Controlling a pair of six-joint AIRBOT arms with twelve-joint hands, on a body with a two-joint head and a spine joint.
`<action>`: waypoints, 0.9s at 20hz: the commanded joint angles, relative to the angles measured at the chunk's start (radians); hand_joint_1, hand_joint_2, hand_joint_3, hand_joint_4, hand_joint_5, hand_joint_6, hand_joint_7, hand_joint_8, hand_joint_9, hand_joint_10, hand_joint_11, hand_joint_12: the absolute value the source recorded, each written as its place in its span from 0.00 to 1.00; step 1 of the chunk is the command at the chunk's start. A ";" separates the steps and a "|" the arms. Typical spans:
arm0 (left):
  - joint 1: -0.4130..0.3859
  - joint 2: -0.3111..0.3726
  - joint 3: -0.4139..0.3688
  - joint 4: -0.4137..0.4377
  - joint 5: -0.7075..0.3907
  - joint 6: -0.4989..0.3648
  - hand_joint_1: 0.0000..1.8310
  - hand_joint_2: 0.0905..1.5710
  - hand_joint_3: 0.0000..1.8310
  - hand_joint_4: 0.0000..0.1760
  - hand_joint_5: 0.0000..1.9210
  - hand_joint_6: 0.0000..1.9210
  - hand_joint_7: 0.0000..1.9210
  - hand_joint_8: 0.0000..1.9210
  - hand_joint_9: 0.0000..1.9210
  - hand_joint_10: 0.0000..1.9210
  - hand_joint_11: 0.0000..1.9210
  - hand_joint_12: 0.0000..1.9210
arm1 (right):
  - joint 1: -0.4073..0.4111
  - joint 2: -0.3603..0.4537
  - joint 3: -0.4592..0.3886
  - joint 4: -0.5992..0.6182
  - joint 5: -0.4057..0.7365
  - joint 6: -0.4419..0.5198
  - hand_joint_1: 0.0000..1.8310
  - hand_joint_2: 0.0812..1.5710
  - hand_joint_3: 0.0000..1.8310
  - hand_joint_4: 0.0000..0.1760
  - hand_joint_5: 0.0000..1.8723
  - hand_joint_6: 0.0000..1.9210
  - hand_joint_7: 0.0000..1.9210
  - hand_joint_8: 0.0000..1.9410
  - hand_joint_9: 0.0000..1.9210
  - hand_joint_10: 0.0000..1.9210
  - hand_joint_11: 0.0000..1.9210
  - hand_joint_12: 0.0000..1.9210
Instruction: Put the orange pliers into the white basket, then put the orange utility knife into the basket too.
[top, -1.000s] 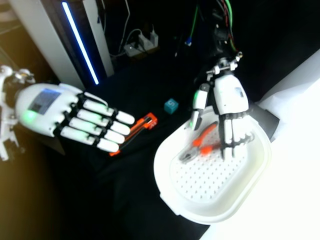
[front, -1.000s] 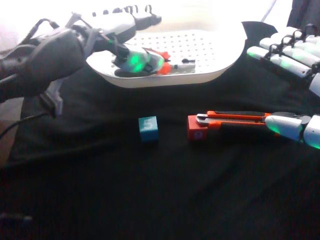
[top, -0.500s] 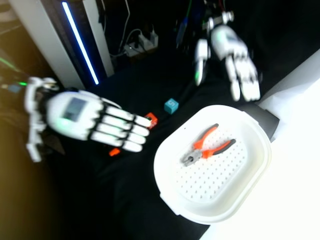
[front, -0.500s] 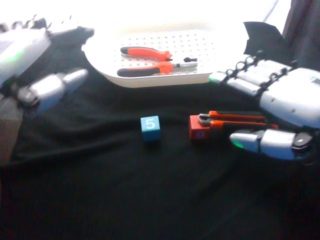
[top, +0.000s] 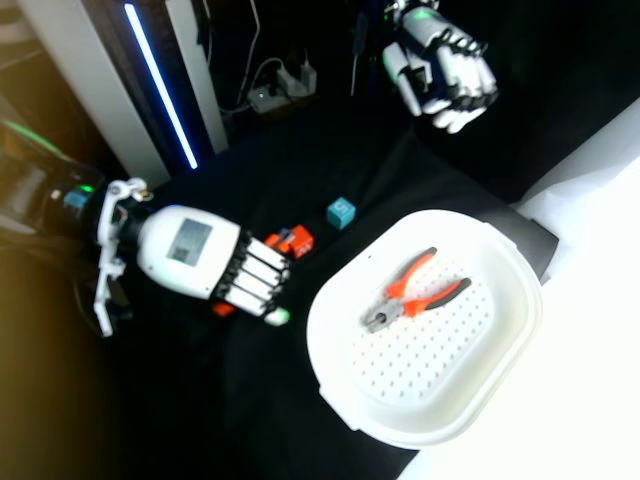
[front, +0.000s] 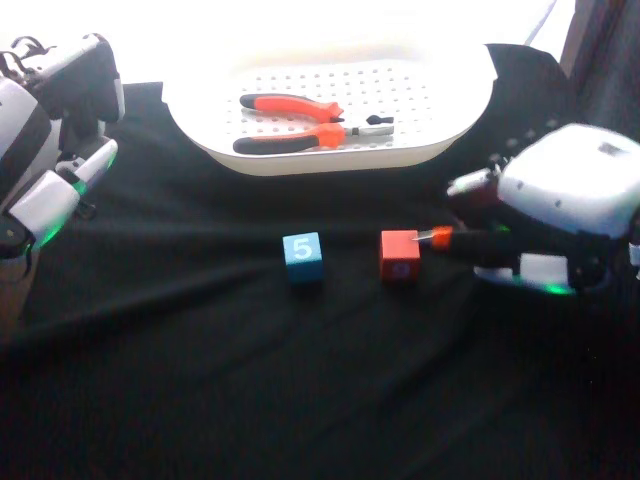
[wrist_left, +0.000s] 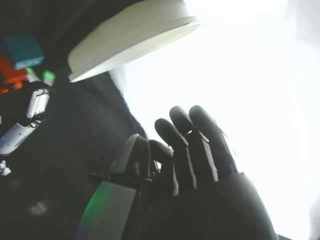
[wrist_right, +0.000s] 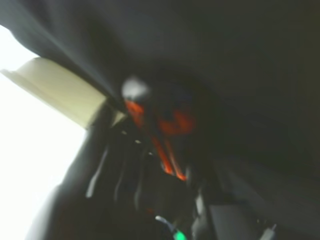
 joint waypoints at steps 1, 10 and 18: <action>-0.004 0.007 -0.002 0.016 -0.132 -0.004 0.53 0.94 0.00 0.00 0.13 1.00 0.27 0.92 0.24 0.59 0.15 0.85 | 0.016 -0.001 -0.008 -0.025 0.129 -0.004 0.83 0.76 0.00 0.00 0.55 1.00 0.67 1.00 0.74 1.00 0.72 1.00; 0.019 -0.006 -0.013 0.014 -0.172 -0.016 0.40 0.94 0.00 0.02 0.17 0.88 0.21 0.50 0.23 0.60 0.12 0.86 | 0.226 0.012 0.001 -0.138 0.163 -0.004 0.74 0.81 0.00 1.00 0.50 1.00 0.67 1.00 0.76 1.00 0.79 1.00; 0.022 -0.041 0.006 0.030 -0.172 -0.046 0.39 0.92 0.00 0.00 0.15 0.31 0.26 0.33 0.23 0.57 0.09 0.83 | 0.424 -0.261 0.324 -0.148 -0.175 -0.005 0.71 0.77 0.00 0.60 0.52 1.00 0.65 1.00 0.73 1.00 0.77 1.00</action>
